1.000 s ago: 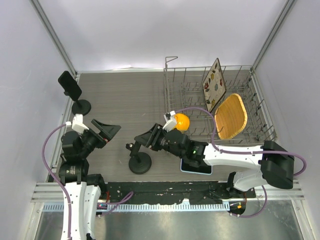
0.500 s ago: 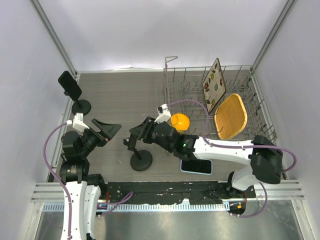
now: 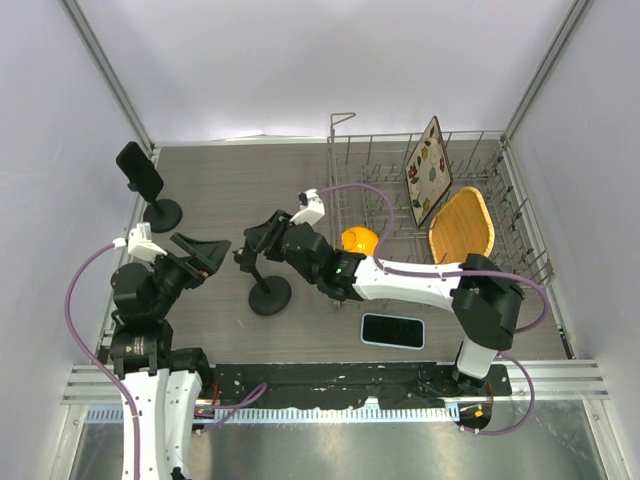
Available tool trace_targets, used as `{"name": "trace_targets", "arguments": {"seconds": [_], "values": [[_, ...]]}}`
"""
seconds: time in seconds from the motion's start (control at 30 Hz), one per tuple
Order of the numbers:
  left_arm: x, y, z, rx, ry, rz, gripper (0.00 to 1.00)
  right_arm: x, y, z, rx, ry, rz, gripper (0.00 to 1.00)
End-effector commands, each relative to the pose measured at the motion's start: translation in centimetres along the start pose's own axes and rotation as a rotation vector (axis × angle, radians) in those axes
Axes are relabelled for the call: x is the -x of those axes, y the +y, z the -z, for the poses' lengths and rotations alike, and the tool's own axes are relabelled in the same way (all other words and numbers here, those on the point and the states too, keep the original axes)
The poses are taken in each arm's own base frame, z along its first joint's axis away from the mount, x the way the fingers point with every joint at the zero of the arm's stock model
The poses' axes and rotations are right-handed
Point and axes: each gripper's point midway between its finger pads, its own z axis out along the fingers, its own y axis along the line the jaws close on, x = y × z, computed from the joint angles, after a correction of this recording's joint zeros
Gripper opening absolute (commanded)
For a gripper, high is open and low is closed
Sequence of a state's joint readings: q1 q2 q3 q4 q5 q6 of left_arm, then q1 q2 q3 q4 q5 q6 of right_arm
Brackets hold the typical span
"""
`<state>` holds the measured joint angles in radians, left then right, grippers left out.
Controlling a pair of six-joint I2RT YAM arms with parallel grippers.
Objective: Place the phone on the phone stand
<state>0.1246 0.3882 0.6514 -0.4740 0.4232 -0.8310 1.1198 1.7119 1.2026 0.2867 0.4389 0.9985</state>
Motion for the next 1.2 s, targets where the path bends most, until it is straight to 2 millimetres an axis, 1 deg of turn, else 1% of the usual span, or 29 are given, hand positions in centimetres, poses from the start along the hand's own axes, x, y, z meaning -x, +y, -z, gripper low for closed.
{"name": "trace_targets", "arguments": {"seconds": [0.0, 0.07, 0.1, 0.13, 0.17, 0.23, 0.27, 0.33, 0.37, 0.4, 0.43, 0.47, 0.57, 0.6, 0.7, 0.77, 0.8, 0.83, 0.9, 0.93, 0.97, 1.0, 1.03, 1.13, 1.17], "values": [[0.8, -0.2, 0.1, 0.011, -0.023, -0.034, 0.86, 5.3, 4.5, -1.1, 0.123, -0.206, -0.065, 0.01], [0.6, 0.2, -0.1, 0.021, -0.015, -0.032, 0.86, 5.4, 4.5, -1.4, 0.155, -0.235, -0.07, 0.01], [0.4, 0.5, -0.3, 0.031, -0.005, -0.027, 0.86, 4.9, 3.6, -1.6, 0.146, -0.233, -0.067, 0.01], [0.2, 0.7, -0.4, 0.035, 0.002, -0.025, 0.86, 4.8, 3.6, -1.6, 0.155, -0.236, -0.091, 0.01], [-0.1, 0.9, -0.6, 0.036, 0.02, -0.023, 0.86, 4.1, 2.3, -1.8, 0.134, -0.228, -0.092, 0.01], [-0.7, 1.4, -0.9, 0.04, 0.049, -0.015, 0.86, 4.1, 1.3, -1.6, 0.126, -0.24, -0.165, 0.01], [-1.1, 1.4, -1.1, 0.034, 0.069, -0.013, 0.86, 3.7, 0.2, -1.3, 0.107, -0.236, -0.183, 0.01], [-1.8, 2.0, -1.5, 0.044, 0.101, 0.007, 0.86, 3.4, -1.0, -1.0, 0.074, -0.233, -0.219, 0.01], [-1.9, 2.0, -1.6, 0.036, 0.103, 0.012, 0.86, 3.2, -1.5, -0.7, 0.064, -0.224, -0.259, 0.01], [-2.2, 1.9, -1.7, 0.023, 0.118, 0.03, 0.86, 2.8, -1.9, -0.7, 0.056, -0.212, -0.267, 0.01], [-2.7, 2.2, -2.0, 0.022, 0.132, 0.045, 0.86, 2.3, -2.3, -0.6, 0.044, -0.191, -0.277, 0.01], [-2.6, 2.0, -2.1, 0.007, 0.131, 0.049, 0.85, 1.9, -2.9, -0.5, 0.027, -0.178, -0.3, 0.01], [-3.2, 2.0, -2.3, -0.011, 0.153, 0.072, 0.84, 0.9, -3.9, 0.0, 0.008, -0.143, -0.282, 0.01], [-3.5, 1.9, -2.3, -0.022, 0.169, 0.076, 0.84, 0.9, -3.9, 0.3, 0.003, -0.14, -0.275, 0.01], [-4.4, 2.2, -2.3, -0.019, 0.209, 0.093, 0.85, -0.8, -5.8, 1.0, -0.058, -0.095, -0.241, 0.01], [-5.2, 2.4, -2.2, -0.021, 0.247, 0.118, 0.87, -1.3, -6.4, 1.4, -0.089, -0.083, -0.237, 0.01], [-5.6, 2.6, -2.2, -0.018, 0.259, 0.135, 0.88, -1.9, -6.8, 1.7, -0.108, -0.075, -0.244, 0.01], [-6.0, 2.4, -2.1, -0.031, 0.273, 0.165, 0.87, -2.2, -7.1, 1.8, -0.12, -0.07, -0.25, 0.01], [-6.2, 1.9, -1.9, -0.068, 0.271, 0.189, 0.87, -2.9, -7.8, 1.9, -0.15, -0.057, -0.249, 0.01], [-6.5, 2.1, -1.8, -0.062, 0.275, 0.2, 0.86, -3.1, -8.0, 2.0, -0.162, -0.055, -0.257, 0.01], [-6.4, 2.3, -1.7, -0.053, 0.258, 0.195, 0.86, -3.1, -8.3, 2.1, -0.177, -0.06, -0.252, 0.01], [-6.6, 2.4, -1.5, -0.048, 0.261, 0.201, 0.86, -3.3, -9.4, 2.3, -0.223, -0.063, -0.224, 0.01], [-6.7, 2.3, -1.5, -0.055, 0.264, 0.206, 0.85, -3.4, -9.8, 2.3, -0.246, -0.054, -0.209, 0.01], [-7.1, 2.1, -1.2, -0.073, 0.275, 0.233, 0.84, -4.1, -10.2, 2.6, -0.26, -0.014, -0.16, 0.01], [-7.2, 2.1, -1.2, -0.072, 0.275, 0.237, 0.83, -4.4, -10.4, 2.7, -0.259, 0.002, -0.112, 0.01]]}}
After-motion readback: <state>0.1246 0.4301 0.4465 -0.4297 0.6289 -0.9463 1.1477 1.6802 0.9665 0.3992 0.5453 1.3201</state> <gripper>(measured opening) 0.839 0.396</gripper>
